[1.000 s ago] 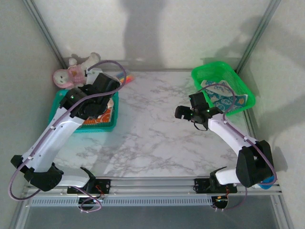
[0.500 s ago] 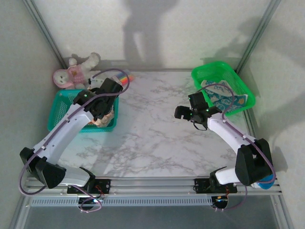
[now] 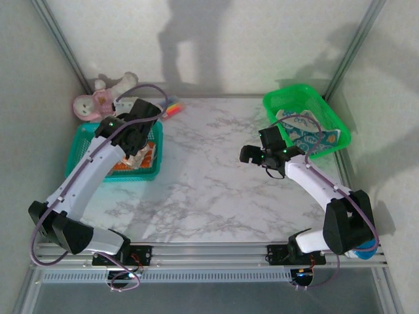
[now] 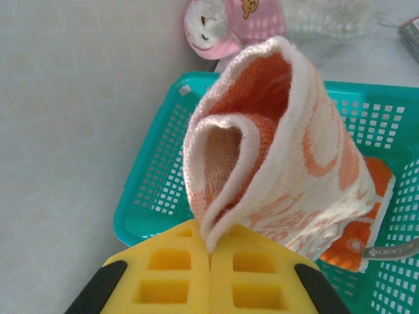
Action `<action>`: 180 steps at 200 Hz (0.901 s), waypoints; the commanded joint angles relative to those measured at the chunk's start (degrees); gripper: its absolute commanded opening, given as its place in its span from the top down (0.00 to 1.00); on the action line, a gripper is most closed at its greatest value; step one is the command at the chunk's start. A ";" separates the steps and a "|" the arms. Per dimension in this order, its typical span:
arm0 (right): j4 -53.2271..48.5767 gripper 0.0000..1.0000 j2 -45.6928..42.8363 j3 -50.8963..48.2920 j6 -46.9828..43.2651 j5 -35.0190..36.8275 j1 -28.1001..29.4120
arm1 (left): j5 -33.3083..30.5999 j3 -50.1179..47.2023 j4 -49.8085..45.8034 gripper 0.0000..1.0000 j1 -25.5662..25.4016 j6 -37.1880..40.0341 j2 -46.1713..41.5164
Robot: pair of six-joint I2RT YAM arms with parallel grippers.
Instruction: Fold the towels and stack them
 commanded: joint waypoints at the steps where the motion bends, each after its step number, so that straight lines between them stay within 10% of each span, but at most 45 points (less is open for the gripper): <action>1: -0.64 0.01 0.44 0.48 -0.27 0.24 -0.23 | 3.33 2.01 -0.12 1.00 0.50 -1.19 1.39; 180: 0.38 0.01 2.66 -0.13 0.51 0.49 -0.22 | 15.85 6.37 1.13 1.00 0.35 -3.09 3.61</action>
